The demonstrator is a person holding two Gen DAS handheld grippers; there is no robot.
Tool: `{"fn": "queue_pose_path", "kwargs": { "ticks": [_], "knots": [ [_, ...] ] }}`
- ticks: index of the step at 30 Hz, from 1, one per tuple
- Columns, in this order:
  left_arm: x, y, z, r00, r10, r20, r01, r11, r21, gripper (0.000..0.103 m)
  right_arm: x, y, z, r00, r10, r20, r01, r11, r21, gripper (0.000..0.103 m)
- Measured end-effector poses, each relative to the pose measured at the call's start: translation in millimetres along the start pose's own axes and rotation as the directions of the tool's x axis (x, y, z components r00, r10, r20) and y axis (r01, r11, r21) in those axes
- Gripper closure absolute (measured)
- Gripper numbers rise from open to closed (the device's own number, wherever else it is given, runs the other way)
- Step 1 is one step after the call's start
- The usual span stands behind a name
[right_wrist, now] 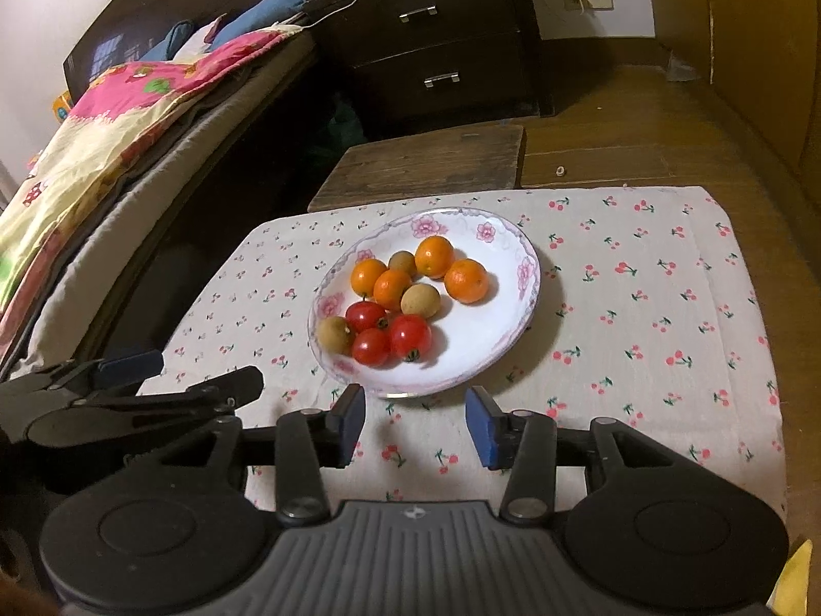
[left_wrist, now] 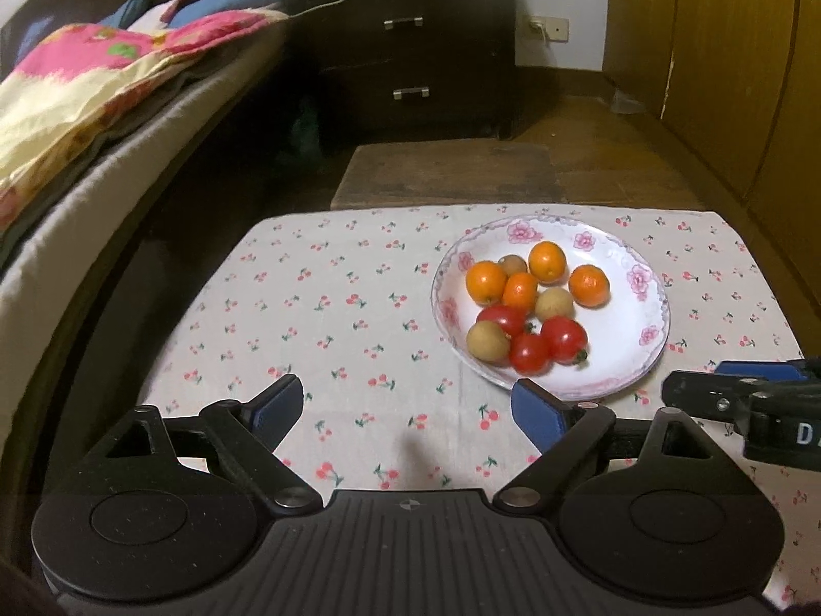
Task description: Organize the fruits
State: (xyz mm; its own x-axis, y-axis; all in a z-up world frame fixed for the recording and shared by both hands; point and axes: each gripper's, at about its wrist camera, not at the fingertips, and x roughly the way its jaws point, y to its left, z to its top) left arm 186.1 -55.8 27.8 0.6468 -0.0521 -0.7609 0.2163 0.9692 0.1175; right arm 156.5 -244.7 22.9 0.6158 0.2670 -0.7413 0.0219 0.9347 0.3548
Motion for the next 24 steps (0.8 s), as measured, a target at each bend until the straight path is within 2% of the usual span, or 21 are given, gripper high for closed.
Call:
{"fn": "queue_pose_path", "kwargs": {
  "ticks": [2,4,15,24],
  "knots": [
    [-1.5,-0.7,-4.2,1.0,0.014,0.0,-0.014,1.0,0.006,0.008,-2.4,-0.4,-3.7,1.0,-0.001,-0.002,0.001,1.0,0.004,0.059],
    [-3.6,-1.5,-8.5,0.999,0.032,0.002,-0.032,0.999,0.009,0.0,-4.4,-0.6,-8.3,1.0,-0.002,-0.008,0.002,1.0,0.008,0.059],
    [-22.6,3.2,-28.3,1.0,0.019,0.016,-0.019,1.0,-0.019,0.0,-21.9,5.4,-25.3,1.0,0.018,0.0,-0.018,1.0,0.012,0.058],
    [-34.5,10.5,-40.0,0.999,-0.026,0.02,0.028,0.997,-0.067,0.0,-35.4,7.8,-38.2,0.999,0.037,0.009,-0.037,0.999,0.017,0.058]
  ]
}}
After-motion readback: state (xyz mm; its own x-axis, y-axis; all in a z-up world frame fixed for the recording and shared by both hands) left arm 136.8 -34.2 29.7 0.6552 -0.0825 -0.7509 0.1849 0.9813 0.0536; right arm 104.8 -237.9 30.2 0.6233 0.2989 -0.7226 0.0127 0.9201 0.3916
